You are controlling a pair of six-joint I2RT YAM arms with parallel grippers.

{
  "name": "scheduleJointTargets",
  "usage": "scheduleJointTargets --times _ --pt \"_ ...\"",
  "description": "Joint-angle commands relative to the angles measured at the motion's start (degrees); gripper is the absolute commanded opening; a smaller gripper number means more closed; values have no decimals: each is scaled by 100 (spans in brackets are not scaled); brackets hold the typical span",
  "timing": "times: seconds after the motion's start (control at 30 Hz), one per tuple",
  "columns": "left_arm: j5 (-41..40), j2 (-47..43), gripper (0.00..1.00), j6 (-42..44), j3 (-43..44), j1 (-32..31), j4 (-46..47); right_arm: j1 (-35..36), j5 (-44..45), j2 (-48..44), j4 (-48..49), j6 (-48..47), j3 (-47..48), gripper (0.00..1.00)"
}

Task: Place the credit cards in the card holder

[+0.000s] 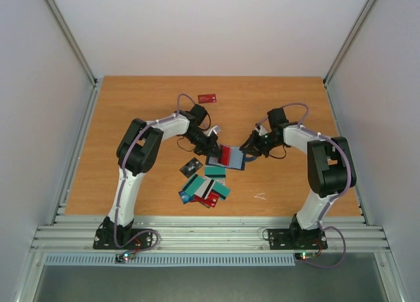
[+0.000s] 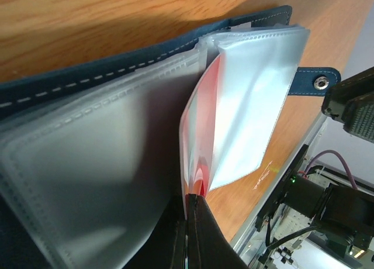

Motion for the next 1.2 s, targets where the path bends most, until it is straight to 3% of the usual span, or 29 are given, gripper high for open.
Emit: scheduleJointTargets --times 0.0,0.43,0.83,1.17 --pt "-626 119 0 213 -32 -61 -516 -13 155 198 -91 -106 -66 15" --pt "-65 87 4 418 -3 -59 -443 -13 667 846 -503 -316 -25 11" --pt "452 133 5 361 -115 -70 -152 -14 862 754 -752 -364 -73 10" --pt "853 331 13 641 216 -70 -765 -9 1119 661 -1151 -601 139 9"
